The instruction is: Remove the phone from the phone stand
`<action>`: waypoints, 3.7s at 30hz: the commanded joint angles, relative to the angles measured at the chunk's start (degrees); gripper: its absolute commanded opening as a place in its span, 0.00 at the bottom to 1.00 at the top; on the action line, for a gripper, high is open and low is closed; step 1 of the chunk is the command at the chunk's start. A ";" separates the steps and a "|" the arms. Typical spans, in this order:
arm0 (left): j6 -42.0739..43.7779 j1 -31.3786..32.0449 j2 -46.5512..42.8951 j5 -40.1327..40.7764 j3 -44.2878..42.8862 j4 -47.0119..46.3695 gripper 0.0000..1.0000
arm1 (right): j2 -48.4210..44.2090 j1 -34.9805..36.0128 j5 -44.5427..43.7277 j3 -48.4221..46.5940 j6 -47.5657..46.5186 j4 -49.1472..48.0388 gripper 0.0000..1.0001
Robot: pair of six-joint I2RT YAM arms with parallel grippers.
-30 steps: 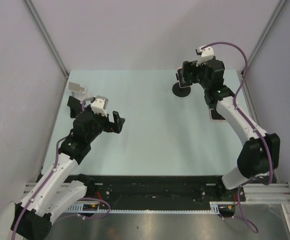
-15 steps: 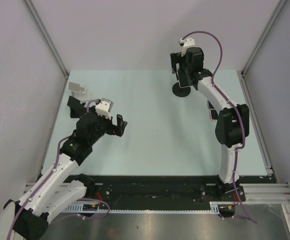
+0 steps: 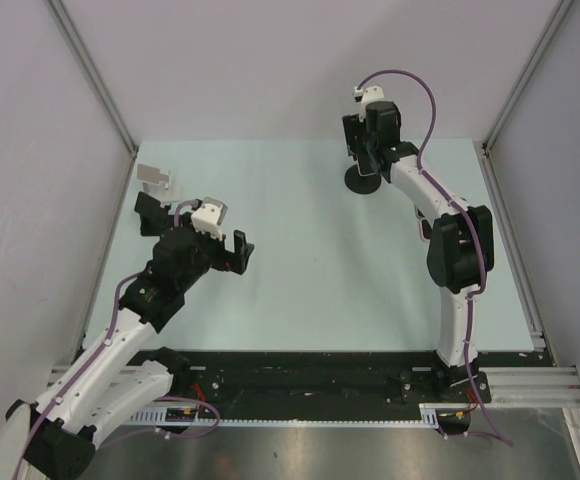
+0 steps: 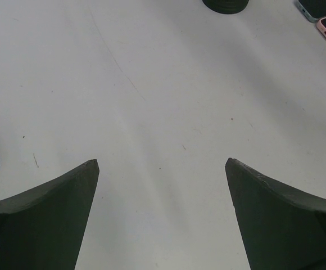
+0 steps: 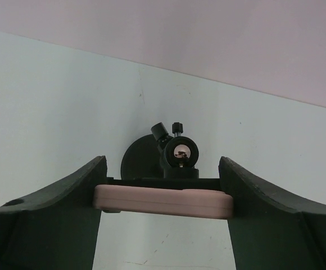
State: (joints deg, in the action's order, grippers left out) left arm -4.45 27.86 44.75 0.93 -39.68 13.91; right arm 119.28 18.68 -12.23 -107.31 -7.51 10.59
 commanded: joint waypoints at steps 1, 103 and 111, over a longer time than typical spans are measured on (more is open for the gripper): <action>1.90 0.44 -1.33 0.48 -0.75 -0.82 1.00 | -2.30 0.75 -0.87 1.39 -0.93 -0.84 0.62; 2.78 9.67 28.63 -20.53 23.77 -79.56 0.93 | -62.68 37.66 -13.26 55.54 13.05 -7.69 0.98; -1.08 9.67 32.49 -21.93 21.31 -85.26 0.89 | -59.97 37.57 -15.54 55.54 12.34 -10.06 0.98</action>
State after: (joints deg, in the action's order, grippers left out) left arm -4.58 37.17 74.81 -18.68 -15.59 -63.86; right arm 58.00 56.03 -24.97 -51.48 5.39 4.49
